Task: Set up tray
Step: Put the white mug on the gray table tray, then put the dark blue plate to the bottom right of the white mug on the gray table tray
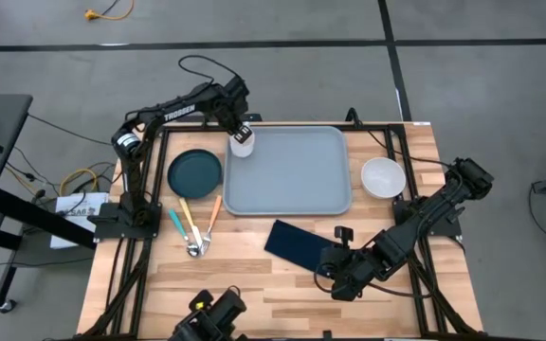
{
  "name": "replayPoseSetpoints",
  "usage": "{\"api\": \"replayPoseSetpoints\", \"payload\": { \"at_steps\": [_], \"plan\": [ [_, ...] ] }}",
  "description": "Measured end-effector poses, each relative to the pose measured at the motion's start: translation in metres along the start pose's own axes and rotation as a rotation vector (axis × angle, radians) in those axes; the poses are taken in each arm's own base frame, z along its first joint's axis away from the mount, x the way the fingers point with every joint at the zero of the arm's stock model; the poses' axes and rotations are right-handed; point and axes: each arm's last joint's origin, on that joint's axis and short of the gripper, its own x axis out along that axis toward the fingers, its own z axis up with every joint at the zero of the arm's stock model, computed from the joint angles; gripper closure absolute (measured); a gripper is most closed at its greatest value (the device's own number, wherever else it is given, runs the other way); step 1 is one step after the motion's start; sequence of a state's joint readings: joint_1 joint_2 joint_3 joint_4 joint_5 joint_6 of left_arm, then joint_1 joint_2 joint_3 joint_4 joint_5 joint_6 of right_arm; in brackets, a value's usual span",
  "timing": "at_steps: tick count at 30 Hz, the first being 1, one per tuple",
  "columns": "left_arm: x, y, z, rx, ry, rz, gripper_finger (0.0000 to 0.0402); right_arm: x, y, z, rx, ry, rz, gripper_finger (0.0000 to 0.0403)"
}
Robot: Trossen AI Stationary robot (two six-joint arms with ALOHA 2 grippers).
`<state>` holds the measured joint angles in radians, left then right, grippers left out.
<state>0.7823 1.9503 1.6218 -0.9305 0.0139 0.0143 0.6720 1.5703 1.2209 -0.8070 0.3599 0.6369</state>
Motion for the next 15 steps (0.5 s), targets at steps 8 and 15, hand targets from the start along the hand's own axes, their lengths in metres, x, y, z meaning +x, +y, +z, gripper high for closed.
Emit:
{"api": "replayPoseSetpoints", "payload": {
  "at_steps": [8,15],
  "plan": [
    [0.0000,0.0012,-0.0031,-0.016,0.031,0.038,0.0314,-0.0002,0.0008,-0.0006,0.036,0.014,0.018,0.0301],
    [-0.0072,0.0011,-0.0095,-0.017,0.098,0.043,0.0258,-0.0009,0.0031,-0.0011,0.041,0.006,0.027,0.0301]
  ]
}}
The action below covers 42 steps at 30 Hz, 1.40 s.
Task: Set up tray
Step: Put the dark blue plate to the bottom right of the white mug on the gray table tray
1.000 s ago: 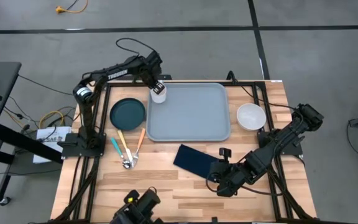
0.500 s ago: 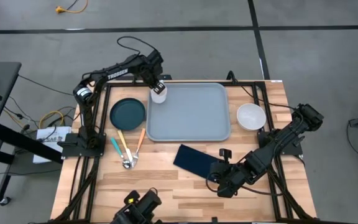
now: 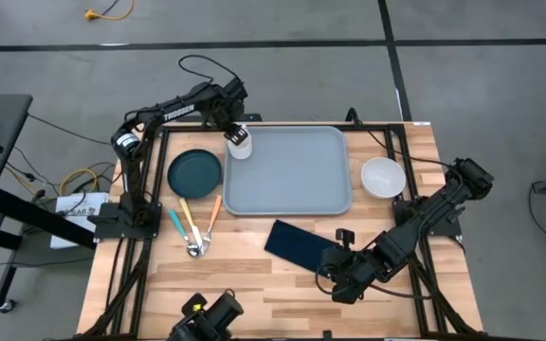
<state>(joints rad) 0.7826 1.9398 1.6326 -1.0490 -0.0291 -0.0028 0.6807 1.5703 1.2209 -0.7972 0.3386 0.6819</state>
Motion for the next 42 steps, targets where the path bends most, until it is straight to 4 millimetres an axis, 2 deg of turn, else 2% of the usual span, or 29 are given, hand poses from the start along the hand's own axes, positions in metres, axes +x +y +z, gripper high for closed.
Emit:
{"api": "replayPoseSetpoints", "payload": {
  "at_steps": [3,6,10,14,16,20,23,27,34,42],
  "plan": [
    [-0.024,0.002,-0.003,0.004,0.000,0.028,0.0246,0.000,0.000,0.000,-0.005,0.000,-0.002,0.0301],
    [-0.057,0.001,-0.016,0.024,0.028,0.034,0.0241,0.000,-0.001,0.000,-0.007,-0.001,-0.005,0.0301],
    [-0.099,-0.012,-0.047,0.083,0.046,0.061,0.0241,0.000,-0.001,0.000,-0.008,-0.001,-0.005,0.0301],
    [-0.112,-0.034,-0.082,0.168,0.033,0.085,0.0244,0.000,0.000,0.000,-0.009,-0.001,-0.004,0.0301],
    [-0.110,-0.045,-0.104,0.220,0.022,0.067,0.0247,0.000,0.000,0.000,-0.009,-0.001,-0.003,0.0301],
    [-0.090,-0.063,-0.149,0.303,0.008,0.020,0.0254,0.000,0.001,0.000,-0.018,-0.007,0.003,0.0301],
    [-0.074,-0.067,-0.180,0.341,-0.006,0.011,0.0259,-0.001,0.004,-0.001,-0.042,-0.021,0.014,0.0301],
    [-0.059,-0.069,-0.206,0.385,-0.063,-0.011,0.0262,-0.001,0.005,0.000,-0.057,-0.026,0.016,0.0301],
    [-0.028,-0.076,-0.234,0.484,-0.010,-0.063,0.0255,-0.001,0.005,0.000,-0.054,-0.037,0.009,0.0301],
    [-0.022,-0.085,-0.233,0.511,-0.025,-0.012,0.0243,-0.001,0.004,0.000,-0.064,-0.038,-0.001,0.0301]
  ]
}}
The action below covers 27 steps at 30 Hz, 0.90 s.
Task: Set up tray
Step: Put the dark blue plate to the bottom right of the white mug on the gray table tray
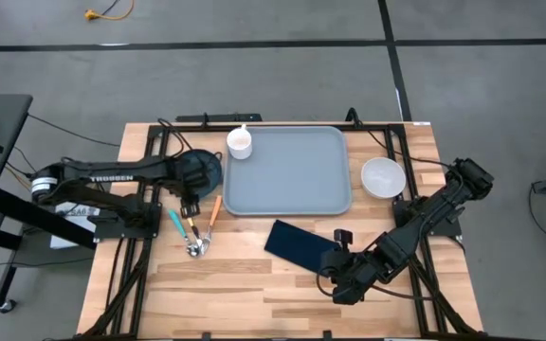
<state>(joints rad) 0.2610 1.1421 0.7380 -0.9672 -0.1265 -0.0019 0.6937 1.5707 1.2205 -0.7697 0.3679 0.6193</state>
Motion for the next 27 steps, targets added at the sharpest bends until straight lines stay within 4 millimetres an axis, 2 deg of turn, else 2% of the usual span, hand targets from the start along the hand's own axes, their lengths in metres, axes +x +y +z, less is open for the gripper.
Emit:
{"api": "replayPoseSetpoints", "payload": {
  "at_steps": [7,15,27],
  "plan": [
    [0.016,-0.004,0.012,-0.172,0.031,0.011,0.0241,-0.001,0.001,-0.003,-0.016,0.015,-0.003,0.0301],
    [0.036,-0.007,0.020,-0.210,0.101,0.024,0.0241,-0.003,0.006,-0.007,-0.036,0.021,0.005,0.0301],
    [0.036,-0.007,0.023,-0.221,0.076,0.025,0.0242,-0.006,0.012,-0.010,-0.047,0.007,0.023,0.0301]
  ]
}}
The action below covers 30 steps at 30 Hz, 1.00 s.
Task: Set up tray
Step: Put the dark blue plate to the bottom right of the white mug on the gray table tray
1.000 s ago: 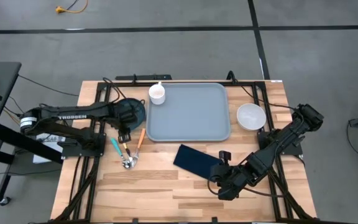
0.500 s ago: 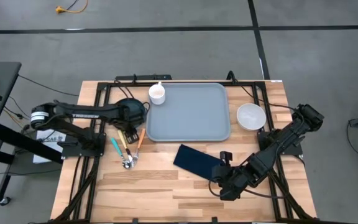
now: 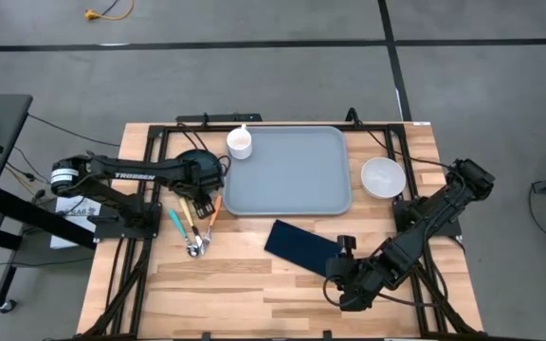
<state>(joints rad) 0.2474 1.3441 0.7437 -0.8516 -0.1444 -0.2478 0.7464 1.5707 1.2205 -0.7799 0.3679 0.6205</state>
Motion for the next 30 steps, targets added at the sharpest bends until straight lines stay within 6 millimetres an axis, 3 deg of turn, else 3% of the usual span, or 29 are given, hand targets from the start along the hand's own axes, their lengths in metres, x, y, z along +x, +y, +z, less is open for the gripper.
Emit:
{"api": "replayPoseSetpoints", "payload": {
  "at_steps": [5,13,22,30],
  "plan": [
    [0.001,0.000,0.001,-0.014,0.003,0.002,0.0242,0.000,0.000,0.000,0.001,-0.002,0.001,0.0301],
    [0.022,-0.004,0.006,-0.013,0.071,0.034,0.0242,0.000,0.000,0.001,0.003,-0.006,0.004,0.0301],
    [0.024,-0.005,0.007,-0.026,0.058,0.046,0.0245,0.000,0.000,0.001,0.011,-0.007,0.005,0.0301],
    [0.024,-0.004,0.006,-0.039,0.072,0.050,0.0330,0.000,0.000,0.001,0.012,-0.007,0.005,0.0301]
  ]
}}
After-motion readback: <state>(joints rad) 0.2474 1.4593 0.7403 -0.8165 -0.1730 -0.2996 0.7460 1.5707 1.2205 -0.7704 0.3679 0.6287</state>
